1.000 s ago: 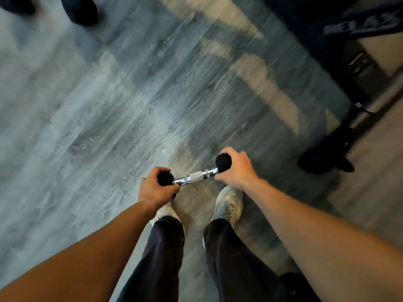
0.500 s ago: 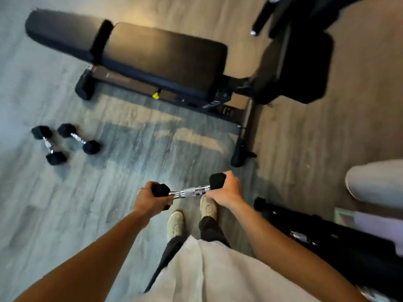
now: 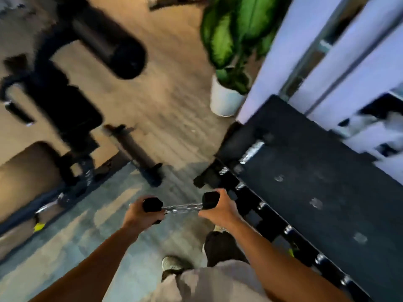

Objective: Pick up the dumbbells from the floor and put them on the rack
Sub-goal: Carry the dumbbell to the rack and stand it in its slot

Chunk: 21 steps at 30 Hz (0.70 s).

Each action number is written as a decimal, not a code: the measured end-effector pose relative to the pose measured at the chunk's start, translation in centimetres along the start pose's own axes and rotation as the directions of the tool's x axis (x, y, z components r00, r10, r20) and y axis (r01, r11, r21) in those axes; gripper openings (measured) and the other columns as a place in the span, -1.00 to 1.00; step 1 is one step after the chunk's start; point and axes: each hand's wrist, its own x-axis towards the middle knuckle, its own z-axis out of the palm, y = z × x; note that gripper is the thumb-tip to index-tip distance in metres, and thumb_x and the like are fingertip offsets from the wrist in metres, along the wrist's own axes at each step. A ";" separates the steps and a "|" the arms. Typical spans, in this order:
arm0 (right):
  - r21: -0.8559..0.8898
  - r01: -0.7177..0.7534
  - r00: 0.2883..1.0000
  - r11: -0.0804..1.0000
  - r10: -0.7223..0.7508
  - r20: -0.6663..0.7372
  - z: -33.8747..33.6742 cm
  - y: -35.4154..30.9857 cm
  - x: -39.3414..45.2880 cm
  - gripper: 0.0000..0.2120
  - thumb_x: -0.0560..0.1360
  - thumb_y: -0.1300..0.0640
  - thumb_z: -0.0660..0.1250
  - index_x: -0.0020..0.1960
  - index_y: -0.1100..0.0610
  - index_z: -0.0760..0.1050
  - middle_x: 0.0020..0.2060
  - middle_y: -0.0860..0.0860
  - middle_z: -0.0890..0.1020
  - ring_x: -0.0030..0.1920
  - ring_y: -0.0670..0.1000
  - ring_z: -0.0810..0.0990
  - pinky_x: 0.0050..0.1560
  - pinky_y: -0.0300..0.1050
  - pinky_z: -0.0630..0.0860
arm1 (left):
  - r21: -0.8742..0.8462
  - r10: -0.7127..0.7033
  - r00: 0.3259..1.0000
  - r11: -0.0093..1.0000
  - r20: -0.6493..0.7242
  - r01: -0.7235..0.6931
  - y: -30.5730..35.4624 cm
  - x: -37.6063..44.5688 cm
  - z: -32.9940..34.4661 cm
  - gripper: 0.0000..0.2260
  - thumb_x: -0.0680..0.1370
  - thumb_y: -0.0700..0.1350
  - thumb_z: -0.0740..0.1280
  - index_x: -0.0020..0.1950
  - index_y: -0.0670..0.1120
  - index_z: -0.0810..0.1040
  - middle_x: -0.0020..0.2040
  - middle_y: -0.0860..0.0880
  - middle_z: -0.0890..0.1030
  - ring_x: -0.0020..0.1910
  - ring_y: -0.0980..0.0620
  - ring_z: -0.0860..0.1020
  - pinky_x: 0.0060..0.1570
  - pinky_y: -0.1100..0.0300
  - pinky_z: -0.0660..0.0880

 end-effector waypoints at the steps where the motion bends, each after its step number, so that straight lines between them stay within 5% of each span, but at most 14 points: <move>1: 0.038 -0.034 0.999 0.999 0.034 -0.016 -1.6 1.3 -0.2 -0.25 0.30 0.00 0.60 0.41 0.05 0.38 0.08 0.02 0.59 0.17 0.07 0.60 0.11 -0.08 0.57 | 0.051 0.027 0.999 0.998 0.024 -0.028 1.8 0.1 1.3 -0.71 0.18 -0.21 0.56 -0.16 0.02 0.65 -0.36 -0.05 0.70 -0.38 -0.03 0.65 -0.36 0.11 0.57; 6: 0.252 -0.185 0.972 0.950 0.215 -0.098 -9.7 8.0 0.0 -0.06 -0.03 -0.34 0.44 0.28 0.02 0.48 0.11 0.00 0.64 0.15 0.07 0.62 0.16 -0.04 0.60 | 0.358 0.191 0.969 0.903 0.159 -0.236 11.4 2.1 9.7 -0.56 0.10 0.07 0.54 -0.05 0.13 0.60 -0.20 0.03 0.68 -0.15 -0.05 0.68 -0.17 0.03 0.66; 11: 0.456 -0.200 0.940 0.867 0.301 -0.160 -14.9 14.5 2.1 -0.42 0.25 -0.10 0.61 0.14 -0.01 0.41 -0.02 -0.06 0.61 -0.03 -0.02 0.57 0.07 -0.09 0.60 | 0.454 0.352 0.896 0.774 0.271 -0.442 20.8 2.2 18.0 -0.53 0.08 0.00 0.57 -0.04 0.17 0.59 -0.09 0.08 0.66 -0.08 0.03 0.64 -0.12 0.04 0.65; 16: 0.596 -0.294 0.892 0.747 0.439 -0.111 -17.4 18.0 3.3 -0.34 0.22 0.00 0.59 0.22 0.09 0.39 -0.07 -0.08 0.54 -0.03 0.00 0.56 -0.02 -0.13 0.56 | 0.548 0.352 0.813 0.608 0.464 -0.575 27.3 2.7 24.1 -0.47 0.10 -0.04 0.56 0.02 0.19 0.53 0.03 0.00 0.56 -0.03 -0.01 0.58 -0.16 0.20 0.48; 21: 0.742 -0.357 0.861 0.567 0.507 0.027 -17.0 19.0 4.8 -0.15 0.05 -0.16 0.67 0.22 0.09 0.44 0.06 -0.03 0.62 0.04 -0.01 0.65 0.06 -0.11 0.64 | 0.610 0.312 0.750 0.442 0.583 -0.658 31.2 4.1 28.0 -0.46 0.15 -0.08 0.56 0.08 0.21 0.54 0.05 0.05 0.53 -0.01 -0.03 0.58 0.00 0.07 0.59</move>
